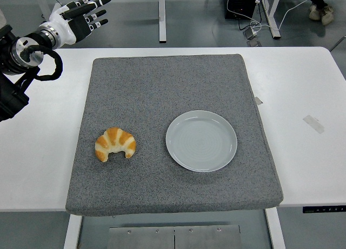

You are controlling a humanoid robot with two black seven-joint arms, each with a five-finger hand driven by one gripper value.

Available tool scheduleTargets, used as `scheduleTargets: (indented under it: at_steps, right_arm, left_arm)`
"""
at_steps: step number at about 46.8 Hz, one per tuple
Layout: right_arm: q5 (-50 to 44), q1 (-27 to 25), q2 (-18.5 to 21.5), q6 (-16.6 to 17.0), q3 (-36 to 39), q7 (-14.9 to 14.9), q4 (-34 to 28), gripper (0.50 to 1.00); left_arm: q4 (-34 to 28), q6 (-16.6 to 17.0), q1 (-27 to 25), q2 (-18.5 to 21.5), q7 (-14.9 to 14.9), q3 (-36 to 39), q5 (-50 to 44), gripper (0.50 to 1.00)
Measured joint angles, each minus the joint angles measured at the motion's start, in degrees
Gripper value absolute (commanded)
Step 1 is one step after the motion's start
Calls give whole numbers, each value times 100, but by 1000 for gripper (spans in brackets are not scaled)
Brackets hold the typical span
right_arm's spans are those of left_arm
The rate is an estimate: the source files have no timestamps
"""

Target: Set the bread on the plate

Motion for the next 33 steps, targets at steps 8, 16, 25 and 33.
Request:
scheduleTargets:
  at_steps: [8, 16, 25, 33]
  right_arm:
    - [0, 3, 0, 0, 0, 1, 0, 1000]
    - [0, 0, 0, 0, 0, 1, 0, 1000]
    - [0, 1, 0, 0, 1, 1, 0, 1000]
    - [0, 2, 0, 0, 1, 1, 0, 1000]
  left_arm:
    - [-4, -675, -51, 370, -2, 212, 1110, 986]
    - [-29, -1684, -62, 794, -32, 661, 2199, 986]
    - [-165, -2617, -257, 1185, -327, 1305, 3438, 986]
    - [-239, -2825, -584, 1201, -1092, 2007, 4337, 984]
